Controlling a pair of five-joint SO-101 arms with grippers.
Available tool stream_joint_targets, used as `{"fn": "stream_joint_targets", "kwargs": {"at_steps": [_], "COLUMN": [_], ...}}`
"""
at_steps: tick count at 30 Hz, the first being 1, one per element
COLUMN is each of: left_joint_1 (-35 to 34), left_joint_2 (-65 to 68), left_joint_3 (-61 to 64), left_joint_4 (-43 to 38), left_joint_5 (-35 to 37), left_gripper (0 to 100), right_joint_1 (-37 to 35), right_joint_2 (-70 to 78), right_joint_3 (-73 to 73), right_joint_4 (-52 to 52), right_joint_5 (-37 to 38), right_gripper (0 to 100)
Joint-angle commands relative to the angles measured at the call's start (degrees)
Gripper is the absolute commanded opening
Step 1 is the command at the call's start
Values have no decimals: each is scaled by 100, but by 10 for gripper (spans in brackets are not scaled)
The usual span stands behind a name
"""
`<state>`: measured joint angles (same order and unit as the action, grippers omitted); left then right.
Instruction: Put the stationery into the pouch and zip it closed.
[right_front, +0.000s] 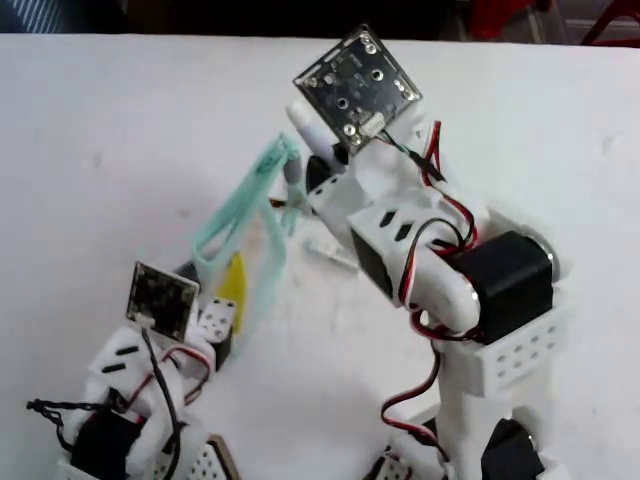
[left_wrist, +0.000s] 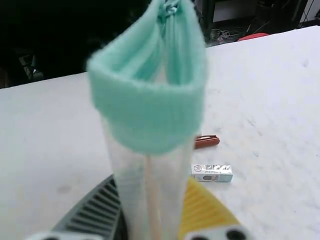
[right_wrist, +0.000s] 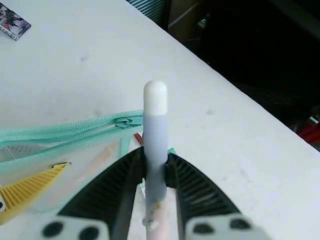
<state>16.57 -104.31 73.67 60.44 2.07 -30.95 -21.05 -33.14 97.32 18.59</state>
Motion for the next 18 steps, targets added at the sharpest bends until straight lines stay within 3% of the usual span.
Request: {"fn": "stream_joint_targets", "kwargs": {"at_steps": [1, 15, 18], "left_joint_1": [-40, -48, -48], "left_joint_2": [-57, -57, -57], "left_joint_3": [-88, -88, -88], "left_joint_4": [-79, 44, 44], "left_joint_5": [-53, -70, -440], "left_gripper": [24, 25, 90], "right_joint_1": [-4, -4, -4], "right_joint_2": [-136, -136, -136], "right_joint_3": [0, 0, 0], "right_joint_4": [110, 110, 110], "right_joint_5": [-53, -53, -53], "right_gripper": [17, 17, 17]}}
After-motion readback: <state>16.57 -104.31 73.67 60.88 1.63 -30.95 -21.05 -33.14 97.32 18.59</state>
